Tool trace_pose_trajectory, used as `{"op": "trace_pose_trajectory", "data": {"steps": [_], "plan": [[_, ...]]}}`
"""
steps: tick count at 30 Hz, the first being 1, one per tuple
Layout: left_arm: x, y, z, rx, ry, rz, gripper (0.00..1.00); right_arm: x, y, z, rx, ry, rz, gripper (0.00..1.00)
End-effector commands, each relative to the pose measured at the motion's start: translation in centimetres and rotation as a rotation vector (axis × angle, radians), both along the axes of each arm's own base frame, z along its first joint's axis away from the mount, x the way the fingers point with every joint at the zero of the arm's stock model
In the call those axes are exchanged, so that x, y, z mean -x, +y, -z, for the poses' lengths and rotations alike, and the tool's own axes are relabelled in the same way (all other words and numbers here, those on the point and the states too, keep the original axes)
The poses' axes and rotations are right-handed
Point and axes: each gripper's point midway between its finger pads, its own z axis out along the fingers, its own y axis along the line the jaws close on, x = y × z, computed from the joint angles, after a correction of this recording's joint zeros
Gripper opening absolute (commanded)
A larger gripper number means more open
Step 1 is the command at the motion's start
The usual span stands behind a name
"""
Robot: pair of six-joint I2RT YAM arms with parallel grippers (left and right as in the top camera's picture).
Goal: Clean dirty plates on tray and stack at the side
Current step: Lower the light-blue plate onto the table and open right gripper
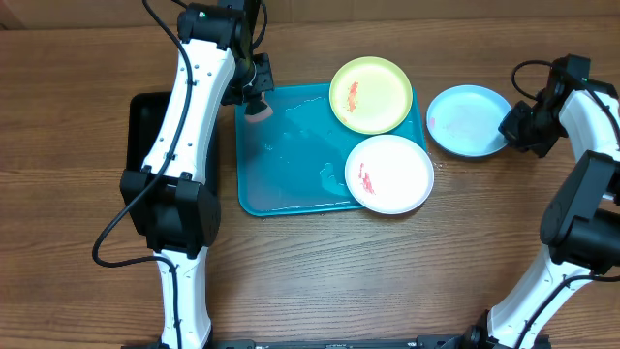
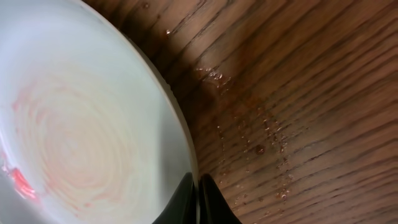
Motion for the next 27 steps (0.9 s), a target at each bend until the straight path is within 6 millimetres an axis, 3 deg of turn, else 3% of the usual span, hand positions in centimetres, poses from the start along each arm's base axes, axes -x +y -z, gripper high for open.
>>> {"op": "trace_pose_trajectory", "data": {"steps": [1, 2, 5, 8, 10, 14, 18, 22, 27], "plan": [[0.1, -0.4, 0.1, 0.006, 0.003, -0.005, 0.04, 0.6, -0.5, 0.5, 0.028, 0.015, 0.014, 0.04], [0.1, -0.4, 0.1, 0.006, 0.003, -0.006, 0.04, 0.8, -0.4, 0.9, 0.026, 0.021, 0.014, 0.04], [0.1, -0.4, 0.1, 0.006, 0.003, -0.005, 0.04, 1.4, -0.2, 1.4, 0.019, 0.04, 0.013, 0.31], [0.0, -0.4, 0.1, 0.005, 0.002, -0.005, 0.04, 1.5, 0.2, 1.0, -0.003, 0.042, 0.011, 0.39], [0.1, -0.4, 0.1, 0.006, 0.003, -0.005, 0.04, 1.3, 0.4, 0.0, -0.018, 0.04, 0.008, 0.41], [0.1, -0.4, 0.1, 0.005, 0.003, -0.005, 0.04, 0.6, 1.2, -4.6, -0.061, -0.003, -0.001, 0.41], [0.0, -0.3, 0.1, 0.002, 0.002, -0.006, 0.04, 0.8, 3.5, -8.3, -0.124, -0.039, -0.056, 0.41], [0.0, -0.3, 0.1, 0.003, -0.001, -0.006, 0.04, 2.0, 6.5, -8.4, -0.143, 0.015, -0.152, 0.41], [0.0, -0.3, 0.1, 0.003, -0.001, -0.006, 0.04, 3.8, 10.2, -6.0, -0.149, 0.111, -0.246, 0.41]]}}
